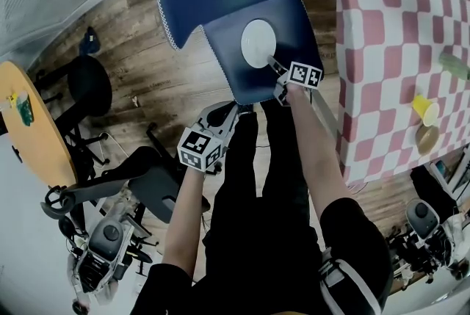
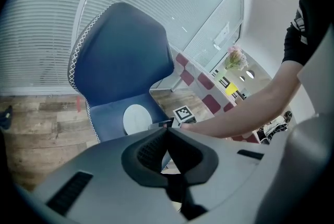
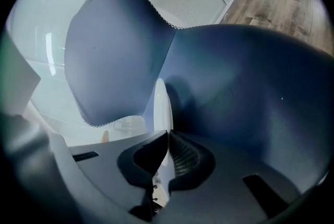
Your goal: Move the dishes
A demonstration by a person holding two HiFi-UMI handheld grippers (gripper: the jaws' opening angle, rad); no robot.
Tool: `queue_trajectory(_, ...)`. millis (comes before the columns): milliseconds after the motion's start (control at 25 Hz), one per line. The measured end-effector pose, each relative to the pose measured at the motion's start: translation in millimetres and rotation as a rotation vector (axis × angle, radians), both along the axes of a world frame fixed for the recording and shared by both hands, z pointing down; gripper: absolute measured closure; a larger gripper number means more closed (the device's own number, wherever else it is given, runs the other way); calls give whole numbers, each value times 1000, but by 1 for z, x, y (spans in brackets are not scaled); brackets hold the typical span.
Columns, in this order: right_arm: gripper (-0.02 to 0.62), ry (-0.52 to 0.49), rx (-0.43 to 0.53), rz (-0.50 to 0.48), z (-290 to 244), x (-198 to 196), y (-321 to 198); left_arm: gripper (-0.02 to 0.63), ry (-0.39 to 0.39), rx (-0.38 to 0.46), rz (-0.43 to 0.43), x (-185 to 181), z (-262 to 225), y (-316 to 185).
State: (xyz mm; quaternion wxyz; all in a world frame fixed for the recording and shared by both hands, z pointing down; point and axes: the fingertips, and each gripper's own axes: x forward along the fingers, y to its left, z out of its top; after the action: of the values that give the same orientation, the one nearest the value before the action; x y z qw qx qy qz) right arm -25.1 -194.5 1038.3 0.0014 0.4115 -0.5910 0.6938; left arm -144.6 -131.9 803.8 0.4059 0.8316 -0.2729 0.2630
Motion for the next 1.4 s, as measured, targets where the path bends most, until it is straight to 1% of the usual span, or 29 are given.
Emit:
queue_trajectory(80, 568, -10, -3, 22, -5, -2, 2, 584, 3, 11, 8, -2, -7, -2)
queue_trajectory(200, 568, -13, -2, 26, -10, -7, 4, 584, 7, 26, 18, -7, -12, -5)
queue_trajectory(280, 568, -13, 7, 32, -22, -11, 8, 584, 11, 35, 30, -12, -20, -2)
queue_trajectory(560, 568, -18, 30, 90, -79, -18, 33, 584, 21, 60, 81, -28, -58, 25)
queue_trajectory(720, 568, -5, 62, 113, -115, -24, 40, 584, 38, 81, 102, -43, -81, 37)
queue_trajectory(960, 568, -14, 109, 176, -171, -33, 57, 584, 48, 96, 160, -62, -108, 66)
queue_trajectory(1160, 568, -5, 128, 189, -217, -31, 81, 584, 71, 104, 164, -69, -131, 82)
queue_trajectory(1320, 568, -10, 156, 204, -256, -37, 98, 584, 93, 112, 142, -75, -158, 94)
queue_trajectory(1400, 568, -16, 167, 225, -272, -37, 106, 584, 98, 113, 155, -73, -167, 103)
